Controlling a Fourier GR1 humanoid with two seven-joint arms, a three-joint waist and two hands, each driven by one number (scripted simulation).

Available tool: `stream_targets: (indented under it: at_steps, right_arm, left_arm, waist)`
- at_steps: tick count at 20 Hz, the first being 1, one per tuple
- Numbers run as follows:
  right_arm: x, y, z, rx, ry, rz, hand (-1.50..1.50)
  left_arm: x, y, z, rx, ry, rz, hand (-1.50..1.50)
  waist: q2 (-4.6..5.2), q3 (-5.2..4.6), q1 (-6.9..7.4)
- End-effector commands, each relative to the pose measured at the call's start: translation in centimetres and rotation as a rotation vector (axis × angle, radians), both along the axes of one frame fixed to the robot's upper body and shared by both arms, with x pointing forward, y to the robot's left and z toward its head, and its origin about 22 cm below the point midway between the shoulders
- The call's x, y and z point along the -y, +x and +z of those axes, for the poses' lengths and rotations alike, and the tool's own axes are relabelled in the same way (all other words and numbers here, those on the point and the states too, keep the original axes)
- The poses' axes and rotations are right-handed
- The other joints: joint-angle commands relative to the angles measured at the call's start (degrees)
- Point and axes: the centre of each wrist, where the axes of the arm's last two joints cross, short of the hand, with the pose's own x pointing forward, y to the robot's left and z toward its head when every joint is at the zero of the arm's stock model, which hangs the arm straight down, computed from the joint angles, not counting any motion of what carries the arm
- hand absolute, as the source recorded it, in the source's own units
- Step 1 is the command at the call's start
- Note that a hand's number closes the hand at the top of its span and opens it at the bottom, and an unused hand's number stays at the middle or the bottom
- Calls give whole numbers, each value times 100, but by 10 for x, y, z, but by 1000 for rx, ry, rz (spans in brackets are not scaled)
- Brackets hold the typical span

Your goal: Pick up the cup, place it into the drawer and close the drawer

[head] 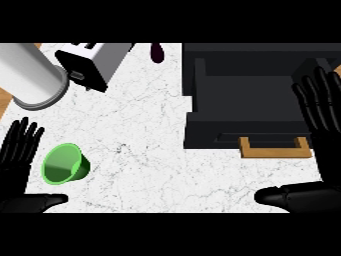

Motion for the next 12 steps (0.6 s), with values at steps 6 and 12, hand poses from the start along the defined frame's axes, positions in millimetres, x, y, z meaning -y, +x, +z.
stream_targets:
  at_steps: [6, 12]
  right_arm:
    - [3, -2, -10, -2, -7, 4, -150]
    - [-9, -14, 7, 7, -2, 0, -150]
  left_arm:
    - [-21, -13, -61, -54, -1, -8, -150]
    - [-18, 1, -73, -77, -5, 5, -150]
  waist:
    - [2, -1, -5]
    - [-3, 0, -6]
